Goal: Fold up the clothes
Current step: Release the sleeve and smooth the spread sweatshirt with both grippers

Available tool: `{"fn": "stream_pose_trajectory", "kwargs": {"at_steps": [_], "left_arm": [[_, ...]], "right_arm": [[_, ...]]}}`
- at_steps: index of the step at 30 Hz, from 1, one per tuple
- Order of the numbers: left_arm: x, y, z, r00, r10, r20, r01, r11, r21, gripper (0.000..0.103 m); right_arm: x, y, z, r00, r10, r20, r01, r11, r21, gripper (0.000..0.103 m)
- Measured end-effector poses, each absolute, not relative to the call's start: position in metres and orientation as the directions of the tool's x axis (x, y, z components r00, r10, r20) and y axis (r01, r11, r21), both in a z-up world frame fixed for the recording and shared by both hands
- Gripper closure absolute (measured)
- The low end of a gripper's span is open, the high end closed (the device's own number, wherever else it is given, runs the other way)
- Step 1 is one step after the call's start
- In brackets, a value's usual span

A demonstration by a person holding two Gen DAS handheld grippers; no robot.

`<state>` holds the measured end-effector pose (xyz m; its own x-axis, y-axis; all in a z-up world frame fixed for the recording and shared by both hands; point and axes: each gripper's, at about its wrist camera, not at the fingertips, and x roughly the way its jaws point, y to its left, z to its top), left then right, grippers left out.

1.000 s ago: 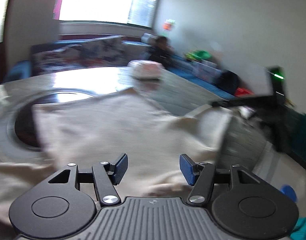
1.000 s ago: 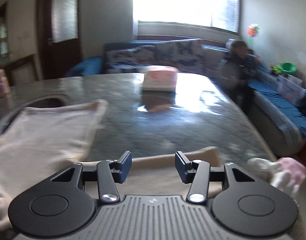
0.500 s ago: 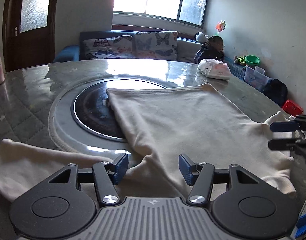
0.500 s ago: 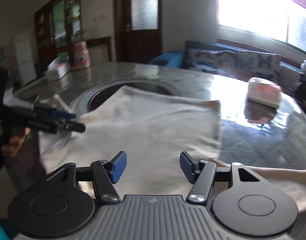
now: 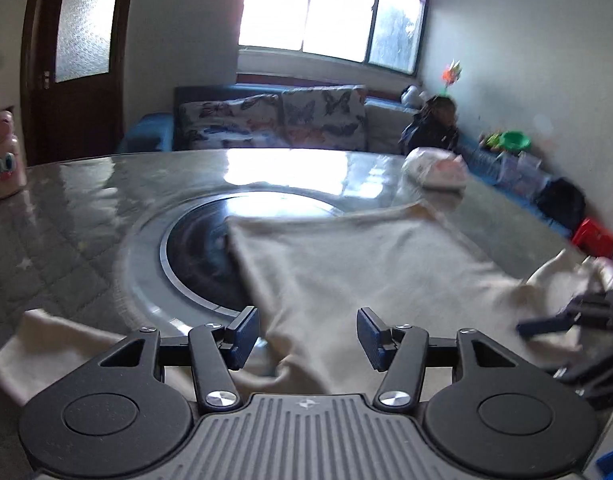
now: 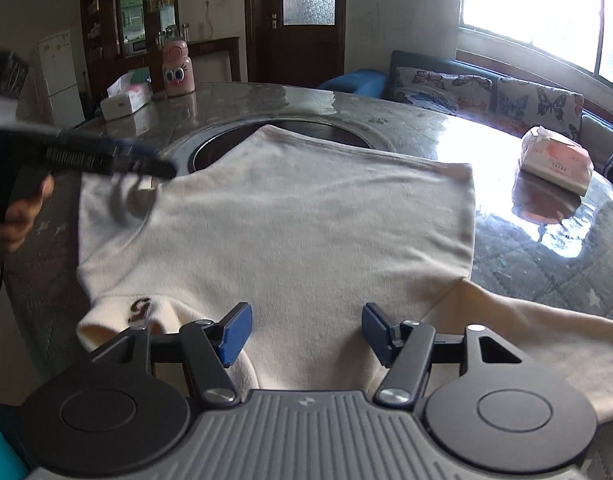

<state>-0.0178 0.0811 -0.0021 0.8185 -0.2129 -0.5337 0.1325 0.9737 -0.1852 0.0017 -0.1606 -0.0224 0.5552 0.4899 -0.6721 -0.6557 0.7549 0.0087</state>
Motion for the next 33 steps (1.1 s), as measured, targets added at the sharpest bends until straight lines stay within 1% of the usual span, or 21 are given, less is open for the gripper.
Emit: {"fn": "stream_pose_trajectory", "kwargs": {"at_steps": [2, 4, 6, 7, 8, 9, 11, 12, 15, 19, 22, 24, 28, 33], "left_arm": [[-0.010, 0.077, -0.006, 0.799, -0.272, -0.536, 0.172, 0.958, -0.230, 0.045], [-0.001, 0.073, -0.016, 0.780, -0.248, -0.574, 0.152, 0.966, -0.211, 0.046], [0.006, 0.078, -0.026, 0.755, -0.234, -0.612, 0.117, 0.967, -0.226, 0.046], [0.005, 0.081, -0.029, 0.757, -0.239, -0.608, 0.117, 0.965, -0.234, 0.046], [0.003, 0.083, -0.028, 0.760, -0.235, -0.606, 0.113, 0.966, -0.233, 0.046], [0.000, 0.085, -0.026, 0.765, -0.231, -0.601, 0.109, 0.966, -0.233, 0.046], [-0.010, 0.091, -0.020, 0.785, -0.220, -0.579, 0.100, 0.967, -0.233, 0.042], [-0.015, 0.094, -0.017, 0.797, -0.201, -0.570, 0.085, 0.971, -0.224, 0.040], [-0.031, 0.111, -0.009, 0.827, -0.110, -0.552, 0.000, 0.981, -0.196, 0.040], [-0.049, 0.144, -0.008, 0.823, 0.115, -0.556, -0.218, 0.968, -0.122, 0.040], [-0.061, 0.171, -0.011, 0.778, 0.290, -0.557, -0.390, 0.918, -0.066, 0.040], [-0.063, 0.185, -0.013, 0.736, 0.373, -0.565, -0.473, 0.881, -0.034, 0.040], [-0.061, 0.208, -0.023, 0.681, 0.406, -0.609, -0.554, 0.830, -0.066, 0.040], [-0.053, 0.213, -0.028, 0.677, 0.415, -0.607, -0.561, 0.826, -0.060, 0.044]], "right_arm": [[0.002, -0.161, -0.022, 0.555, 0.491, -0.672, -0.655, 0.756, 0.012, 0.038], [0.002, -0.161, -0.022, 0.554, 0.491, -0.672, -0.655, 0.755, 0.012, 0.037], [0.002, -0.161, -0.022, 0.553, 0.491, -0.673, -0.657, 0.753, 0.009, 0.037], [0.002, -0.161, -0.021, 0.554, 0.490, -0.673, -0.658, 0.753, 0.007, 0.033], [0.002, -0.161, -0.021, 0.555, 0.489, -0.673, -0.658, 0.753, 0.005, 0.032], [0.003, -0.161, -0.021, 0.556, 0.486, -0.674, -0.657, 0.754, 0.002, 0.031], [0.003, -0.161, -0.021, 0.556, 0.486, -0.674, -0.657, 0.754, 0.001, 0.030], [0.003, -0.161, -0.021, 0.558, 0.485, -0.673, -0.657, 0.754, 0.000, 0.029], [0.002, -0.160, -0.019, 0.558, 0.491, -0.669, -0.661, 0.750, -0.001, 0.027], [-0.002, -0.156, -0.015, 0.555, 0.504, -0.662, -0.673, 0.739, -0.002, 0.025], [-0.002, -0.153, -0.015, 0.552, 0.509, -0.661, -0.681, 0.732, -0.006, 0.022], [-0.002, -0.151, -0.015, 0.550, 0.512, -0.660, -0.685, 0.728, -0.007, 0.022], [-0.004, -0.147, -0.012, 0.554, 0.515, -0.654, -0.691, 0.723, -0.017, 0.023], [-0.007, -0.144, -0.008, 0.562, 0.518, -0.645, -0.695, 0.718, -0.029, 0.023]]}}
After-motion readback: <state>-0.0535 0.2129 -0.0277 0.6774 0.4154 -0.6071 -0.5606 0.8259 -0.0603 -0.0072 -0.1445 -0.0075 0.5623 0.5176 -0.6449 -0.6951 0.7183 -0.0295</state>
